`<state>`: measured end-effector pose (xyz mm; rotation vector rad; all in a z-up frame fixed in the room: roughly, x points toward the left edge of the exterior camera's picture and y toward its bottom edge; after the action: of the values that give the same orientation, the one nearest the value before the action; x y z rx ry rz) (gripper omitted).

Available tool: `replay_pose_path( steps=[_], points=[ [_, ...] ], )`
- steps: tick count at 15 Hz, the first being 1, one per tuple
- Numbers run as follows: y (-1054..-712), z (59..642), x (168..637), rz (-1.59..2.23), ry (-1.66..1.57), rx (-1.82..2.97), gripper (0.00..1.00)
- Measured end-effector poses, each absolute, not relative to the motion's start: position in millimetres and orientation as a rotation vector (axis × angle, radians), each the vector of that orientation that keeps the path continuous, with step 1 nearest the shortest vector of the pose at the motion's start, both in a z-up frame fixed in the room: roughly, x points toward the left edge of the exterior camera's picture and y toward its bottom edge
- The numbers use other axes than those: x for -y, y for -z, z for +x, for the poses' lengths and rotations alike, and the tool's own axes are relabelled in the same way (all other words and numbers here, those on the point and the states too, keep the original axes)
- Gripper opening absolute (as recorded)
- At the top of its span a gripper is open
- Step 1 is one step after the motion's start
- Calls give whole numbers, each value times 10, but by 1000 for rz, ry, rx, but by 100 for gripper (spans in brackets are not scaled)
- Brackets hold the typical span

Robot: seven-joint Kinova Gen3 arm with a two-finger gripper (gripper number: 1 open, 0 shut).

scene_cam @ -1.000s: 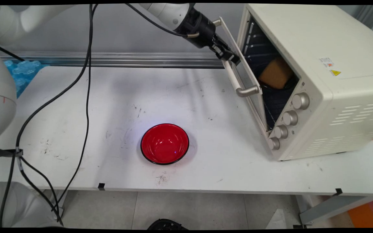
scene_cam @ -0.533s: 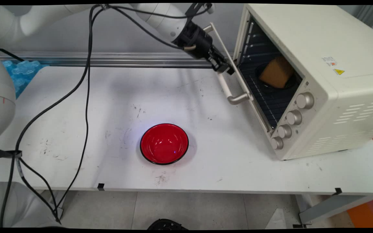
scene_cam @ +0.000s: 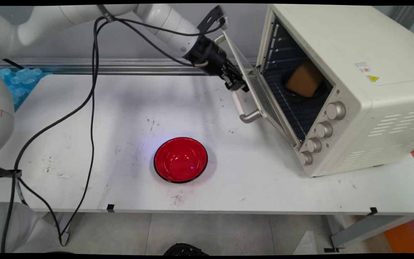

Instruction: Open the oven

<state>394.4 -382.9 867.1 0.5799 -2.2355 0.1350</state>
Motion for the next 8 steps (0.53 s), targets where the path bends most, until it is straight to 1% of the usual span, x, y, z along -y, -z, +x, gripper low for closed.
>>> replay_pose_path(
  steps=[8],
  points=[
    [-8483, 4252, 3772, 578, -162, 2266, 0]
  ],
)
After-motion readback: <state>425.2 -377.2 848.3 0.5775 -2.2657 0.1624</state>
